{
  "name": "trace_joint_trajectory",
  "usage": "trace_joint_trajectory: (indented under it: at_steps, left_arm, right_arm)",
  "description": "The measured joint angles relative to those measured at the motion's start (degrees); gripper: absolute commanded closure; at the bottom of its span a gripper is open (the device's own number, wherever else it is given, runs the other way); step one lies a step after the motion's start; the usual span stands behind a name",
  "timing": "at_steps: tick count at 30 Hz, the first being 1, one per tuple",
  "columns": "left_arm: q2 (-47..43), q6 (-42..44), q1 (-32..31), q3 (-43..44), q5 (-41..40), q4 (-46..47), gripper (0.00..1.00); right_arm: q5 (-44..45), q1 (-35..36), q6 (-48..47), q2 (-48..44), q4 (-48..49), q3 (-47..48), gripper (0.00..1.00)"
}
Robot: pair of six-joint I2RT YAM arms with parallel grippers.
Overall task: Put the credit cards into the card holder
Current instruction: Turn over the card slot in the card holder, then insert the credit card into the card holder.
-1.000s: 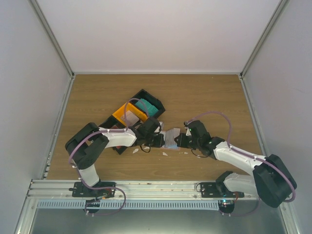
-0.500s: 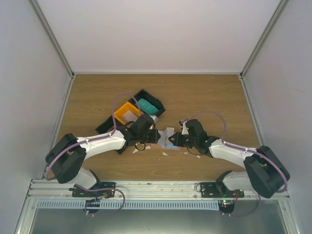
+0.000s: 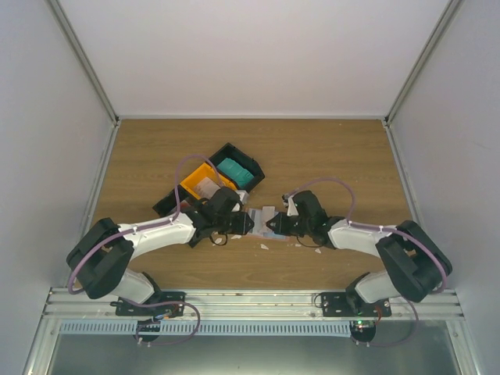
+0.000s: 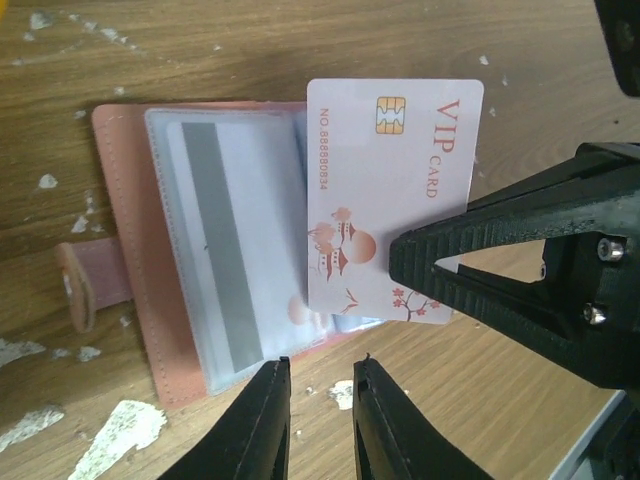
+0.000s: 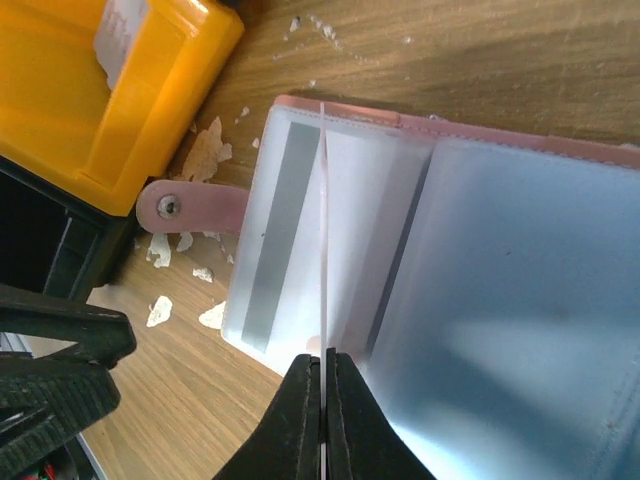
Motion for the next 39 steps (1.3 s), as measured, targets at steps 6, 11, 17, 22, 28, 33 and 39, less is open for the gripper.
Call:
trace_joint_trajectory:
  at_steps: [6, 11, 17, 22, 28, 33, 39]
  left_arm:
    - [1.6, 1.2, 0.0, 0.1, 1.2, 1.7, 0.71]
    - [5.0, 2.0, 0.0, 1.0, 0.2, 1.4, 0.7]
    - [8.9, 3.0, -1.6, 4.7, -6.3, -1.0, 0.71]
    - [11.3, 3.0, -2.3, 5.5, -11.2, -3.0, 0.68]
    - [12.2, 3.0, -2.3, 5.7, -13.9, -5.1, 0.69]
    - [12.8, 3.3, -2.3, 5.9, -14.6, -5.6, 0.76]
    - [13.2, 4.1, -2.4, 6.1, -14.4, -5.4, 0.82]
  right_arm:
    - [3.1, -0.3, -0.9, -7.8, -4.0, 0.3, 1.0]
    - [2.4, -3.1, -1.2, -11.3, -5.6, 0.0, 1.0]
    - [-1.6, -4.8, -1.0, -9.9, -5.6, -1.4, 1.0]
    - [-4.1, -4.8, 0.0, -6.3, -4.3, -1.7, 1.0]
    - [-6.3, -5.2, 1.8, -2.3, -1.7, -2.3, 1.0]
    - [-8.0, -5.6, 2.9, 0.3, 0.5, -2.6, 1.0]
    - [-10.4, -6.0, 4.6, 2.6, 4.1, -3.2, 0.99]
